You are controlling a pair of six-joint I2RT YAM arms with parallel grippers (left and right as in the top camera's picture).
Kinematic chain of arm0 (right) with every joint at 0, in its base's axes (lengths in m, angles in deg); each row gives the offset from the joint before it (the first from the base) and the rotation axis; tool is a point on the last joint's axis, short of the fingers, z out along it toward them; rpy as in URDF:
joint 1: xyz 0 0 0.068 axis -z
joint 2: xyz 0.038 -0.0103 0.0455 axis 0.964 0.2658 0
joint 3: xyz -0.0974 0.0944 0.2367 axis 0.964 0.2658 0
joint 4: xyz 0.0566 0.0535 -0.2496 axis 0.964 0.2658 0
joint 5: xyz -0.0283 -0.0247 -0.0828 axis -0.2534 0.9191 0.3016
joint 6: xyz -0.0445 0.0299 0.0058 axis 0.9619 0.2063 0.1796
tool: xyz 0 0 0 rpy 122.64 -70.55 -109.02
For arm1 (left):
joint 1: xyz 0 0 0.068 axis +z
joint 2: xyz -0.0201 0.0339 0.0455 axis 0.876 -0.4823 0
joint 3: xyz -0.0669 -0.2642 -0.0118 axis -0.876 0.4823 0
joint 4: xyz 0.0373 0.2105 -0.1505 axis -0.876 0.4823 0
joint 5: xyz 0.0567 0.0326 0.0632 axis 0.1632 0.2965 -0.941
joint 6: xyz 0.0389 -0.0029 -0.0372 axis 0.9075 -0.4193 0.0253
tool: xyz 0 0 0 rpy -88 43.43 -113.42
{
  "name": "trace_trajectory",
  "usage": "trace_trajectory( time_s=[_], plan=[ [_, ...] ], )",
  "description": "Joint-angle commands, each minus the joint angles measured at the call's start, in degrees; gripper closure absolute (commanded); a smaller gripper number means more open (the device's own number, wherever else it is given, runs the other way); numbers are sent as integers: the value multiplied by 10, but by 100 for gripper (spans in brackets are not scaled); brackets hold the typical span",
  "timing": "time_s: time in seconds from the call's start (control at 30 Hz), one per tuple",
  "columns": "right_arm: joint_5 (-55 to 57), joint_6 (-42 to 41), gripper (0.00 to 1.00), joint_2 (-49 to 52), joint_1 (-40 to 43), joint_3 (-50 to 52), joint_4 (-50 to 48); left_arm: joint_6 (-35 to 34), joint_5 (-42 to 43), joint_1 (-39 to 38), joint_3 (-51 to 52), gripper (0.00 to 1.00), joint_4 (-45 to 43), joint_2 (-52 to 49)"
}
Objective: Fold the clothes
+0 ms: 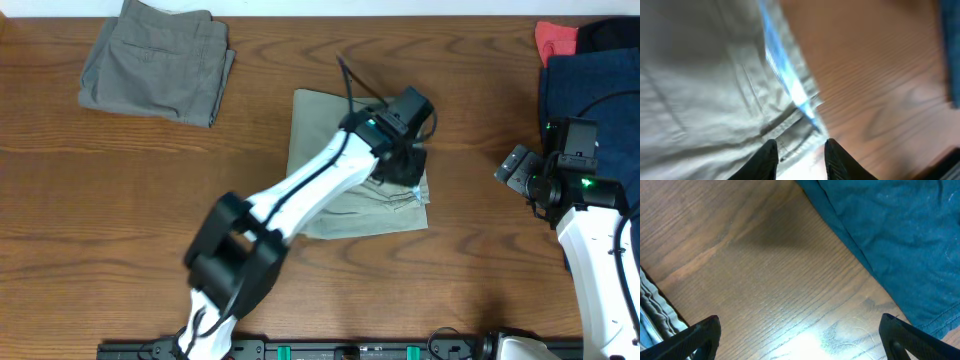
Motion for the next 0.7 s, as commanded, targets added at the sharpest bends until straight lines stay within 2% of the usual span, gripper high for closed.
trace_trajectory(
  time_s=[0.0, 0.2, 0.67],
  plan=[
    [10, 7, 1, -1, -5, 0, -1, 5, -39, 2, -2, 66, 2, 1],
    [10, 7, 1, -1, -5, 0, -1, -10, 27, -6, 5, 66, 22, -25],
    [10, 7, 1, -1, -5, 0, -1, -8, 73, -56, 6, 66, -4, -126]
  ],
)
